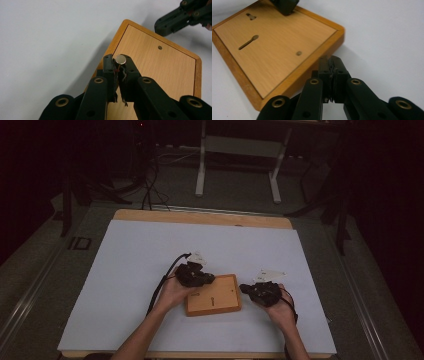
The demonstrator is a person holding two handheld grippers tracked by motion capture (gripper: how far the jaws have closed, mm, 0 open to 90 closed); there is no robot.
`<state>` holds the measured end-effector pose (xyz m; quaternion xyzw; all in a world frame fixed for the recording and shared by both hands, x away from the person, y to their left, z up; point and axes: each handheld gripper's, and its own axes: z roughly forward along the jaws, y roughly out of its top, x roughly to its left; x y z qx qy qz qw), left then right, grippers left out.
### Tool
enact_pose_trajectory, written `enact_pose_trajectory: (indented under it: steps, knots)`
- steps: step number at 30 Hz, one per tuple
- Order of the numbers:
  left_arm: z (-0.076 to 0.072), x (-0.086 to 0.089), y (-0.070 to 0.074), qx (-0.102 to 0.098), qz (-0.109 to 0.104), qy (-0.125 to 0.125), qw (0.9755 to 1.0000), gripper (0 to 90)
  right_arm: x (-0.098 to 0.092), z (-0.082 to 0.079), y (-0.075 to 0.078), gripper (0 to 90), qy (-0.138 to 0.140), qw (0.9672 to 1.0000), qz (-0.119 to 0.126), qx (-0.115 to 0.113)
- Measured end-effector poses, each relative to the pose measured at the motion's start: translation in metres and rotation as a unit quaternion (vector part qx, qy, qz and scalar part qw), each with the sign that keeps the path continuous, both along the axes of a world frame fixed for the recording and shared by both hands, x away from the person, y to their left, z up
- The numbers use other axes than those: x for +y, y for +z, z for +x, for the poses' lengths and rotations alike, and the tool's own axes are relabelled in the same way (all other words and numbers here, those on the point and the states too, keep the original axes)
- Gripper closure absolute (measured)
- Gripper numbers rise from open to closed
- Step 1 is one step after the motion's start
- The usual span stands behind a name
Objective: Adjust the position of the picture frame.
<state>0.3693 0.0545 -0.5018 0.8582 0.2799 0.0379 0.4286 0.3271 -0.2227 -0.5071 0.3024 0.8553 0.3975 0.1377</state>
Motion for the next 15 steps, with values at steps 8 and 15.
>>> enact_pose_trajectory:
  steps: [8,15]
  knots:
    - [0.008,-0.008,-0.002,0.0,0.016,-0.002,0.9999,84.4,0.001,0.001,-0.006,89.3,0.002,0.9999,-0.002,0.01]
    - [0.012,-0.007,-0.007,0.006,0.027,0.004,0.9996,84.3,0.006,0.001,-0.012,89.3,0.015,0.9996,-0.009,0.021]
